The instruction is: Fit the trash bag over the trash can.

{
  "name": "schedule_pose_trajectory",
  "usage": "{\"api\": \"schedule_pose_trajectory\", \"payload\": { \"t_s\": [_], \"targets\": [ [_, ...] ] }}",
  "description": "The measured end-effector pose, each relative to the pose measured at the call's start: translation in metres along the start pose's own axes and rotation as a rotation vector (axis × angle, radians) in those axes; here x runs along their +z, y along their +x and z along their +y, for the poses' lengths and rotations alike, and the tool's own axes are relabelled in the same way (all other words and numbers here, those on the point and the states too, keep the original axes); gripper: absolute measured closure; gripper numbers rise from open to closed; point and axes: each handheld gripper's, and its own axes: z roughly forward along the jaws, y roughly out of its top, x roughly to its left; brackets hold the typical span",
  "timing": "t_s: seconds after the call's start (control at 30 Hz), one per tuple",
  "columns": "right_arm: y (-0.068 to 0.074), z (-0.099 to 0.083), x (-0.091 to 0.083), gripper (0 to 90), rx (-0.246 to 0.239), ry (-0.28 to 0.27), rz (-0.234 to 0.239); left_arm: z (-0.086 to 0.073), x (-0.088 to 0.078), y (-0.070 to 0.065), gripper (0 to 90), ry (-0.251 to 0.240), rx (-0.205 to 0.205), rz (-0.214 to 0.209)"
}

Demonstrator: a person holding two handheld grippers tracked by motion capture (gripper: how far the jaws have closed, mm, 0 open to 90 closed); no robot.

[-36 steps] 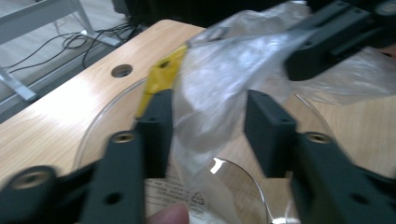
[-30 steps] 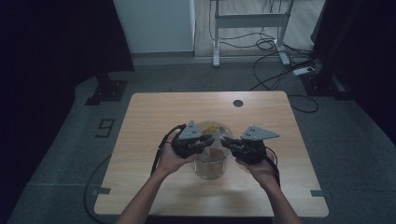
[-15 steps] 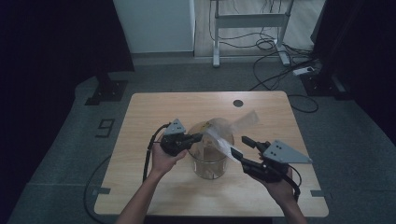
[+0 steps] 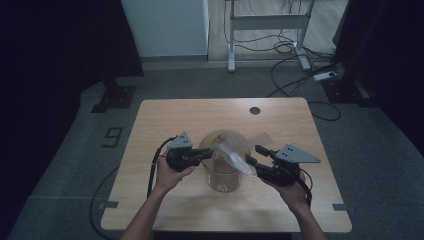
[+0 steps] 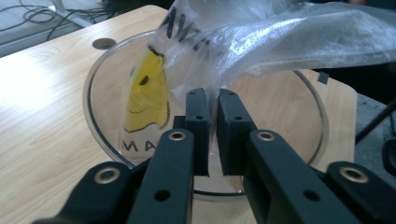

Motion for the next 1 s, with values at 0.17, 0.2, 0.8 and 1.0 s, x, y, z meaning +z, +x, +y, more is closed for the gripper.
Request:
{"api": "schedule_pose_trajectory", "payload": {
  "t_s": [0.17, 0.2, 0.8, 1.0],
  "targets": [
    [0.006, -0.004, 0.017, 51.6, 0.010, 0.008, 0.016, -0.004, -0.010, -0.008, 50.7, -0.066, 0.060, 0.040],
    [0.008, -0.005, 0.020, 51.6, 0.006, 0.008, 0.013, -0.003, -0.013, -0.008, 45.9, -0.072, 0.063, 0.024],
    [0.000, 0.011, 0.021, 53.7, 0.017, -0.005, 0.008, 0.012, -0.018, -0.002, 42.2, -0.139, 0.027, 0.001],
    [0.000, 0.018, 0.024, 54.5, 0.017, 0.003, 0.026, 0.014, -0.010, -0.007, 42.3, -0.129, 0.029, -0.006]
  ]
}}
